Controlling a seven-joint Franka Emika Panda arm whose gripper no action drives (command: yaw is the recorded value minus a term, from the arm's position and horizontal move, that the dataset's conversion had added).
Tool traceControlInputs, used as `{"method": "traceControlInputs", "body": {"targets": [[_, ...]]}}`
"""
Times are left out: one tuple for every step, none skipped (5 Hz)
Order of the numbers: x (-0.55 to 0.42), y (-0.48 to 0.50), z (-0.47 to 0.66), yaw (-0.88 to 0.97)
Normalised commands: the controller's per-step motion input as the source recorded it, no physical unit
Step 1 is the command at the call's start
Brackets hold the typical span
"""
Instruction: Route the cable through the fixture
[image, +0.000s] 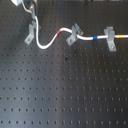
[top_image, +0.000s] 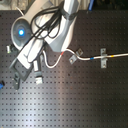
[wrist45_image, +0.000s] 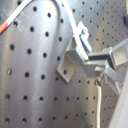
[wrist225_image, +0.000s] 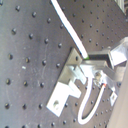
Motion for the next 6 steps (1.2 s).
{"method": "traceControlInputs", "body": {"targets": [[-0.217,0.494,-0.02,0.15],[-0.178,0.147,0.05,-0.4],[-0.14,0.106,0.0,-0.49],[-0.109,0.064,0.0,-0.61],[-0.124,0.155,0.0,-0.43],[0.05,0.186,-0.08,-0.31]]}}
